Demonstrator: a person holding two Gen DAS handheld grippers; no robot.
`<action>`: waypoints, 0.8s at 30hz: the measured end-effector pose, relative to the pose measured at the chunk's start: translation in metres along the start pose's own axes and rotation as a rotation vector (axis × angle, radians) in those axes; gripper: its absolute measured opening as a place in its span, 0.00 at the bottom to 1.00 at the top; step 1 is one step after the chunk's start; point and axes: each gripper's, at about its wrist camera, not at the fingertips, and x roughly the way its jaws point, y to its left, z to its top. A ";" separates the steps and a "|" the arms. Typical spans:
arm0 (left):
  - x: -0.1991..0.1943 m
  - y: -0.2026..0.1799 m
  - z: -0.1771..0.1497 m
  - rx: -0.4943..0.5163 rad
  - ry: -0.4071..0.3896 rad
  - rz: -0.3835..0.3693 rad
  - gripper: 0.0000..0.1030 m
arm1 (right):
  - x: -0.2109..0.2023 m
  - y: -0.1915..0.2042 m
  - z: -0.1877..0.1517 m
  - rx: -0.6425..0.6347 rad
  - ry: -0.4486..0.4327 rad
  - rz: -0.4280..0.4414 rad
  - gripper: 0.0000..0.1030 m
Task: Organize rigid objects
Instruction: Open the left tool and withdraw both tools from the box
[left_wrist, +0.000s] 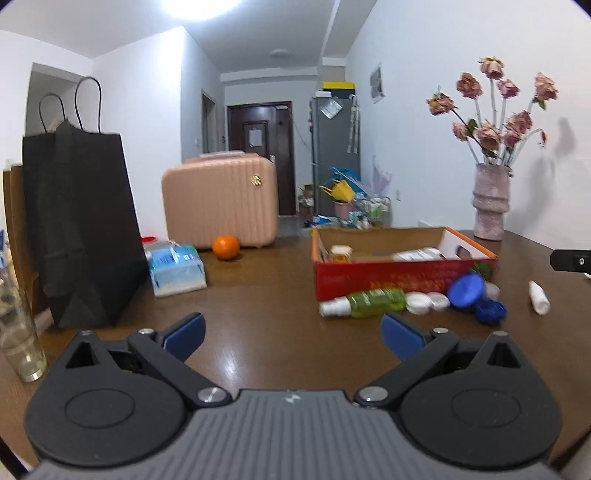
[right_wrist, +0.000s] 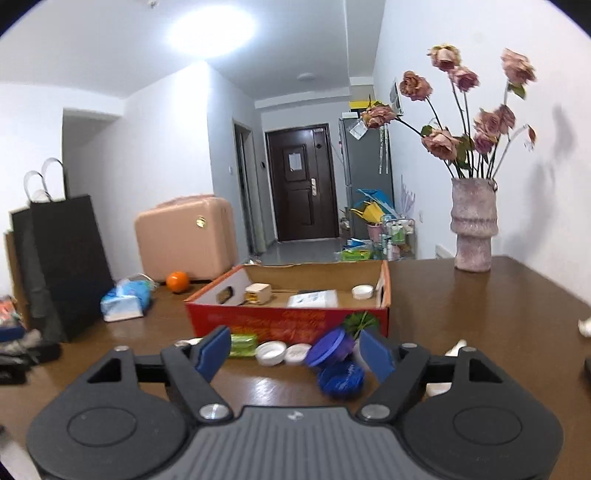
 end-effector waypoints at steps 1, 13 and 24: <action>-0.003 -0.001 -0.005 0.000 0.010 -0.013 1.00 | -0.008 0.001 -0.008 0.014 -0.007 0.009 0.76; 0.021 -0.030 -0.029 0.033 0.109 -0.105 1.00 | -0.053 -0.001 -0.066 -0.038 0.014 -0.121 0.79; 0.095 -0.039 -0.009 0.076 0.153 -0.147 1.00 | 0.021 -0.014 -0.057 -0.054 0.130 -0.070 0.70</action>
